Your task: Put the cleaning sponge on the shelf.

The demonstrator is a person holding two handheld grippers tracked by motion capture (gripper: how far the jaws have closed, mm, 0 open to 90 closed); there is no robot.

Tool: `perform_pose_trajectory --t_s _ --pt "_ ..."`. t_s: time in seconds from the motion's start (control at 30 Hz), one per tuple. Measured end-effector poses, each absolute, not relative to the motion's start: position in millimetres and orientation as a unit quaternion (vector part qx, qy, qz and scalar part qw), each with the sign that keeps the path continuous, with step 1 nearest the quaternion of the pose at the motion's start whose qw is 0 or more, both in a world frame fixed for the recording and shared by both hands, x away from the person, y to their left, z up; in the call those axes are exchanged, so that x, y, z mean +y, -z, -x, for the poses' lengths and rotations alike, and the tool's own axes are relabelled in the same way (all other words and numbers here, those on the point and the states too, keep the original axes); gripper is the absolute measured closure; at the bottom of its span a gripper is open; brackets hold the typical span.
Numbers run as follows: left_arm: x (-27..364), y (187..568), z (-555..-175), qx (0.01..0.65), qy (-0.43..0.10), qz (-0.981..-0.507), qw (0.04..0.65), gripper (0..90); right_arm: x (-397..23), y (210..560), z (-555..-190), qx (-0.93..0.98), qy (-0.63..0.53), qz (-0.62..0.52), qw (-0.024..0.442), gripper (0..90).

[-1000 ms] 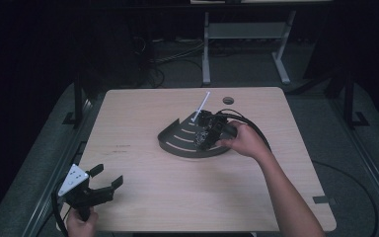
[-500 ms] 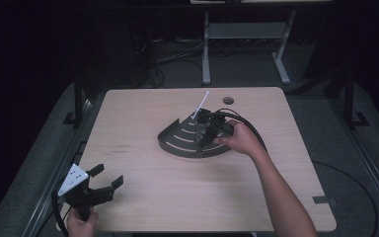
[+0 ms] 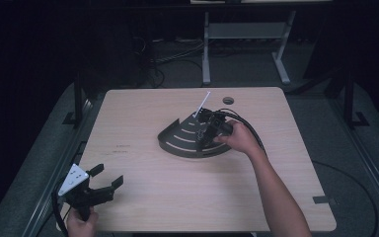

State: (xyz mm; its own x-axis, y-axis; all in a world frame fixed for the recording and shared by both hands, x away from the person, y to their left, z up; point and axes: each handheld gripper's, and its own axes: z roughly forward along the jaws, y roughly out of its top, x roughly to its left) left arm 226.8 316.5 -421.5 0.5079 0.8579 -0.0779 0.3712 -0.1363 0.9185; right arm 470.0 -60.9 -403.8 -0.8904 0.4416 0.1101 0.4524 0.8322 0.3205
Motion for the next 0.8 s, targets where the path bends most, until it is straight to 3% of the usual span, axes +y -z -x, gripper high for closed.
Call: perform_pose_trajectory --t_s 0.8 --pt "313 421 -227 0.426 -0.244 -0.717 0.495 13.7 -52 427 -482 -0.955 0.154 0.255 0.013 33.7"
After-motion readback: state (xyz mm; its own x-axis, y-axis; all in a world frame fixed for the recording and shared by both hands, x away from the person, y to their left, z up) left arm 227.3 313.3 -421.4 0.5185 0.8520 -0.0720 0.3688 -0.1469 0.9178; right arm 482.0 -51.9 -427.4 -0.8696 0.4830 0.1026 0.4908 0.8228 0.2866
